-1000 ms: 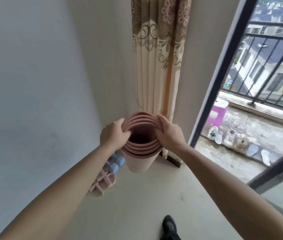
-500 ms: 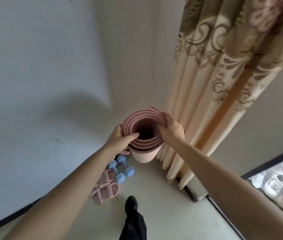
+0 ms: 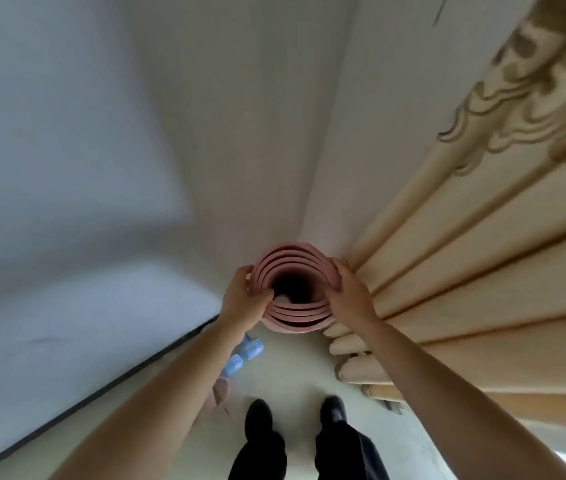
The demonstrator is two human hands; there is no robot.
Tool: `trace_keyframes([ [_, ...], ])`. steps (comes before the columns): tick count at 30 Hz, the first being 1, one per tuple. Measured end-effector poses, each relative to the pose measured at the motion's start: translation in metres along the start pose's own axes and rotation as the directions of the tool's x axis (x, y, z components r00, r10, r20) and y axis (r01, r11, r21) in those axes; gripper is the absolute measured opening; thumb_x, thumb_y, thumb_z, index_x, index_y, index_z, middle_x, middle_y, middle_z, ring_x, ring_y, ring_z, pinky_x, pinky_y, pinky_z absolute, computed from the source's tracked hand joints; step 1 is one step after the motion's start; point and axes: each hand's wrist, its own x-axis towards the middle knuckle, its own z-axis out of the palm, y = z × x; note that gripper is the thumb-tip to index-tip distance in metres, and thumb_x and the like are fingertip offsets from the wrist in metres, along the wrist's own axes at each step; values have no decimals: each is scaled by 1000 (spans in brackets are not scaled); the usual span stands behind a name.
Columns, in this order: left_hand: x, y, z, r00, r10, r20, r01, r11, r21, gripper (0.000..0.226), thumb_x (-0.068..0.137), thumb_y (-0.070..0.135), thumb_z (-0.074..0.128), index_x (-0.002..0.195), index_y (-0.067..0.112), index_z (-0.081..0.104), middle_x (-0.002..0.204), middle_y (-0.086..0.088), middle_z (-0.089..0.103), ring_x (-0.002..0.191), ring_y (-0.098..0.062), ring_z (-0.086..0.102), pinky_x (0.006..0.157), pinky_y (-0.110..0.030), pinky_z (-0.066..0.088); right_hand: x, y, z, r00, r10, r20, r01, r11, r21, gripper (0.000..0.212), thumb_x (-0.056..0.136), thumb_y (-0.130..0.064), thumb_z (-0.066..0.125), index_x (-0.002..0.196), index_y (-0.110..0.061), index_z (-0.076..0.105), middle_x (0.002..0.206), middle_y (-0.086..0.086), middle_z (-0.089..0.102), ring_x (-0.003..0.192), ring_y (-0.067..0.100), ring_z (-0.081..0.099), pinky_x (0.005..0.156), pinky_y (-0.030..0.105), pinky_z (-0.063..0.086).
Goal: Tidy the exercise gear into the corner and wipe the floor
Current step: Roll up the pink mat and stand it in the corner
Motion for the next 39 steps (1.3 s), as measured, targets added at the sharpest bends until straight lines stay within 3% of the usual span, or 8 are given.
trace_keyframes([
  [8,132,-63,70,994,-74,-78,86,983,160,22,92,22,52,113,20,60,101,0,70,94,-26,65,85,-43,53,128,98,75,992,81,93,-93,987,131,55,92,-2,53,141,-26,50,122,-7,64,114,17,61,100,37,49],
  [14,209,-95,95,999,-41,-33,47,971,235,30,96,32,48,122,19,56,116,-7,67,106,-31,62,94,-44,49,200,147,110,986,116,124,-141,964,223,70,82,-47,58,148,-25,42,135,-2,63,125,19,59,108,44,47],
  [18,222,-116,110,993,-88,83,75,985,156,58,98,30,47,153,32,27,145,-2,51,127,-29,54,106,-47,45,212,164,120,976,121,183,-159,965,209,60,103,-32,52,156,-24,27,142,-9,53,125,14,55,112,40,43],
  [22,222,-122,115,992,-55,114,37,987,155,70,99,32,40,156,40,1,155,0,38,132,-36,48,106,-56,42,215,169,126,973,94,210,-133,975,180,68,106,-32,45,161,-26,5,155,0,44,138,20,47,111,30,38],
  [26,217,-120,106,997,-47,62,35,982,186,64,101,19,39,156,38,12,149,13,42,130,-20,49,108,-40,40,215,163,123,961,100,257,-134,984,118,73,106,-33,45,161,-23,-3,159,5,39,140,26,45,107,27,38],
  [29,205,-108,95,1000,-14,23,10,984,177,51,100,20,41,146,43,39,137,17,55,127,-13,53,104,-37,44,209,148,113,987,-60,152,44,993,107,69,103,-31,49,161,-31,11,154,-1,46,138,20,48,114,37,40],
  [34,162,-81,66,981,173,-91,-112,880,461,54,104,33,39,155,24,25,165,1,12,151,-19,14,117,-41,24,186,110,87,954,-269,-133,267,963,-29,50,106,-27,46,153,-15,38,153,6,46,141,20,41,117,33,33],
  [39,100,-22,8,862,497,-100,-318,684,657,55,104,38,34,154,16,28,165,-11,11,151,-28,13,118,-46,24,134,39,34,896,-399,-194,368,913,-177,54,105,-31,45,154,-9,36,162,18,28,149,31,28,119,41,28],
])
